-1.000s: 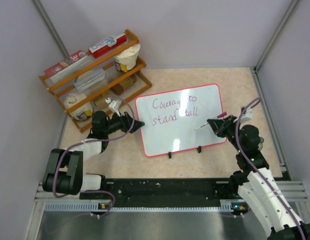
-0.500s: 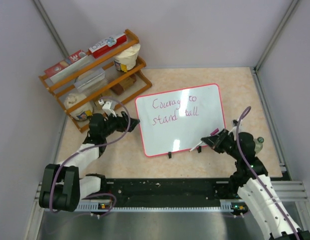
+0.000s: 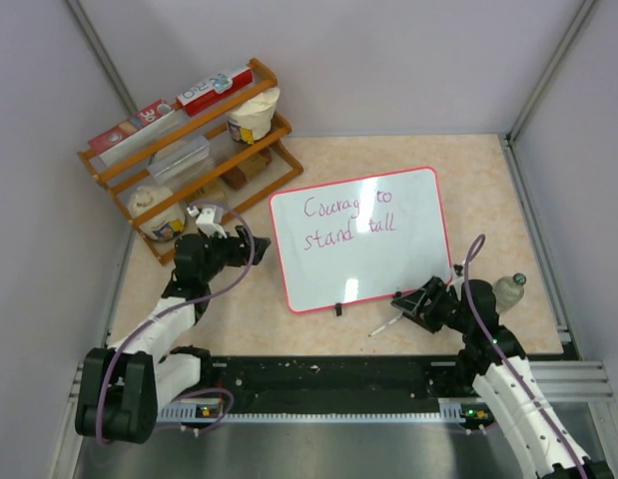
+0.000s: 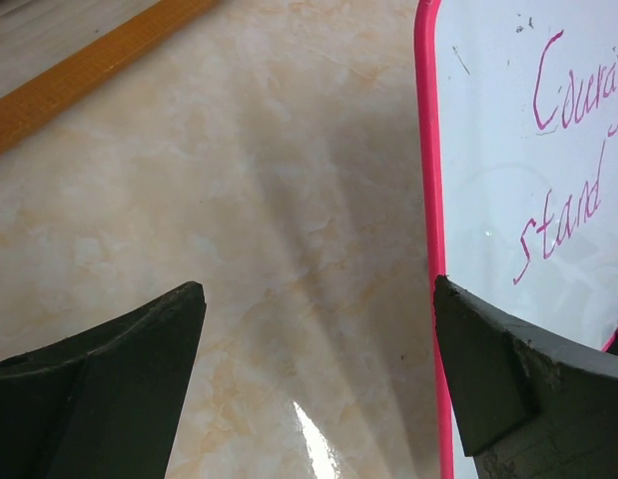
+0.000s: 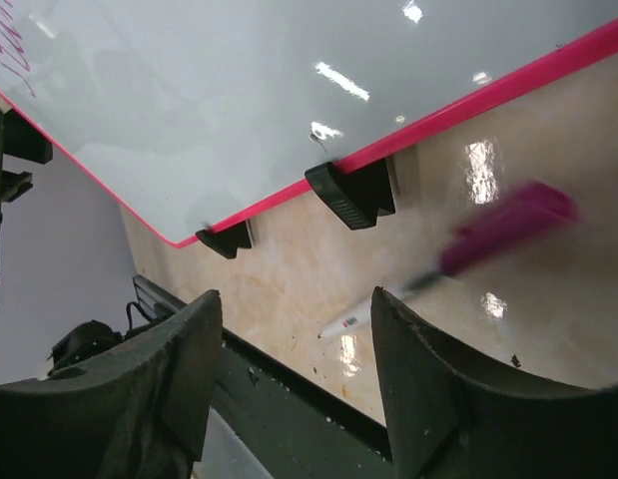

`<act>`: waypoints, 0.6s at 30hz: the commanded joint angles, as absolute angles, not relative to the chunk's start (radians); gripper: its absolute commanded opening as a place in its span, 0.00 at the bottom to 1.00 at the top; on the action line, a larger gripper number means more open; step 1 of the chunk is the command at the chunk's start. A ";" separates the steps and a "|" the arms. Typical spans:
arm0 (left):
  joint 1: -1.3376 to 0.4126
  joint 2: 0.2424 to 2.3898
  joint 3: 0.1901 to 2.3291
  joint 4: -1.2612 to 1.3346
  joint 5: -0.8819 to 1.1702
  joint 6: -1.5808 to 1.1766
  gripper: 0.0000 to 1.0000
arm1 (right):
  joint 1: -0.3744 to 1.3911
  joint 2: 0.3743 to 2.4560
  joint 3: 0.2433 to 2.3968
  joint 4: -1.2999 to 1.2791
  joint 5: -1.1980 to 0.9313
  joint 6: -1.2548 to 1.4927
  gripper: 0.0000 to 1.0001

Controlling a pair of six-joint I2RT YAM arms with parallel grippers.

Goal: Write a sentence on the whiteboard
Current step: Put down the whiteboard marker at the corner of the board, then reset both arms

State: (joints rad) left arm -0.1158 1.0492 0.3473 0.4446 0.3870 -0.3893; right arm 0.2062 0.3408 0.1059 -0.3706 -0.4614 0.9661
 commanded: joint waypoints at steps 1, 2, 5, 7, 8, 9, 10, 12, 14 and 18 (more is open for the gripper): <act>-0.115 1.011 0.336 0.460 0.328 -0.379 0.99 | 0.195 0.330 0.150 -0.380 -0.457 0.997 0.66; -0.114 1.008 0.336 0.454 0.324 -0.383 0.99 | 0.196 0.334 0.159 -0.382 -0.454 1.000 0.70; -0.114 1.012 0.348 0.446 0.318 -0.399 0.99 | 0.196 0.341 0.204 -0.388 -0.434 0.996 0.85; -0.114 1.029 0.359 0.449 0.325 -0.420 0.99 | 0.196 0.362 0.241 -0.388 -0.411 0.988 0.87; -0.114 1.037 0.362 0.454 0.336 -0.443 0.99 | 0.196 0.376 0.251 -0.388 -0.404 0.982 0.88; -0.114 1.045 0.365 0.460 0.342 -0.459 0.99 | 0.195 0.397 0.279 -0.385 -0.397 0.965 0.89; -0.114 1.057 0.373 0.463 0.350 -0.471 0.99 | 0.196 0.443 0.296 -0.387 -0.387 0.953 0.90; -0.114 1.065 0.386 0.456 0.376 -0.489 0.99 | 0.196 0.500 0.349 -0.385 -0.374 0.905 0.94; -0.114 1.066 0.416 0.417 0.377 -0.506 0.99 | 0.196 0.564 0.383 -0.384 -0.351 0.875 0.96; -0.114 1.051 0.478 0.325 0.388 -0.523 0.99 | 0.196 0.658 0.469 -0.364 -0.307 0.784 0.99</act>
